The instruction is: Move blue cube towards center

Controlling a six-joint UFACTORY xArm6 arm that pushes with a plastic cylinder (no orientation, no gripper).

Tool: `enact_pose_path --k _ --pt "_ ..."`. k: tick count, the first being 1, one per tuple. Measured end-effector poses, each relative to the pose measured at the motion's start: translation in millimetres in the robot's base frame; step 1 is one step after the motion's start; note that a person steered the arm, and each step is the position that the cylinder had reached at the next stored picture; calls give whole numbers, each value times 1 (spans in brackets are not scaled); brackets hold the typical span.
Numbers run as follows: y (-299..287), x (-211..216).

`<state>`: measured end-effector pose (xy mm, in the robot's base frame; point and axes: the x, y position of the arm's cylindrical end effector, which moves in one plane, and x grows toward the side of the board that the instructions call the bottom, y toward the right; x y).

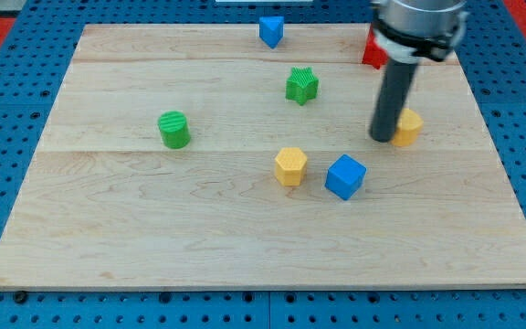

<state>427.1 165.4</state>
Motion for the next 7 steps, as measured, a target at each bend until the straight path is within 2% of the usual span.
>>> enact_pose_path --k 1,2,4,7 --pt "39 17" --pt "52 69" --pt "-5 124" --pt "-66 59"
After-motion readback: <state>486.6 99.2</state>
